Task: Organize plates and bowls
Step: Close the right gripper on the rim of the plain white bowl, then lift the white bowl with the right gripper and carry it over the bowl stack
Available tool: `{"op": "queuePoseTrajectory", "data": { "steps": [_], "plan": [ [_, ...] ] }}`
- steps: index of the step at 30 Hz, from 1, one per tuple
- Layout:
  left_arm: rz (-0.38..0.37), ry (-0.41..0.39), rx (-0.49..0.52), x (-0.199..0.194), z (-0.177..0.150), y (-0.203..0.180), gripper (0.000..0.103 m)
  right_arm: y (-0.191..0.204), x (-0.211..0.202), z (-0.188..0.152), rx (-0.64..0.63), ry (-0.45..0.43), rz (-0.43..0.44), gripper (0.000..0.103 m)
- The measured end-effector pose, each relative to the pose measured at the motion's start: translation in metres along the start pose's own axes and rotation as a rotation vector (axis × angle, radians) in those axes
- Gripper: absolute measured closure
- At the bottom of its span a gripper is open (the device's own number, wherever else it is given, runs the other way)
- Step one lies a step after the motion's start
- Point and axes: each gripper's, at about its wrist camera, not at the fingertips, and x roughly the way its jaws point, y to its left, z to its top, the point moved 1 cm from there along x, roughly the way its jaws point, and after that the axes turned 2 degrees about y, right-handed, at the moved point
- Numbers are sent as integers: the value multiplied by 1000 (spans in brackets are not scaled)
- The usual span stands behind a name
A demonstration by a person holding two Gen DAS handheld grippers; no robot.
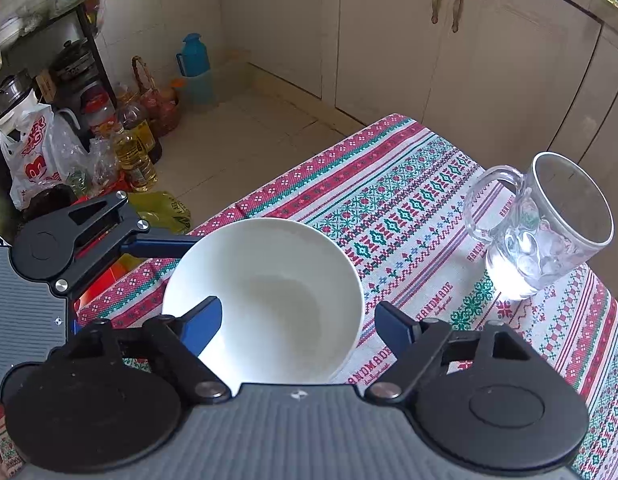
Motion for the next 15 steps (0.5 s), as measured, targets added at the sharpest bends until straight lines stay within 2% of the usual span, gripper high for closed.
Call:
{"op": "queuePoseTrajectory", "data": {
  "steps": [5,15],
  "plan": [
    [1,-3,-2,0,0,1,9,1,3,1,-1,2,19,21],
    [-6,5,7,1,1,2,9,-1,5,1,19,2,36,21]
  ]
}}
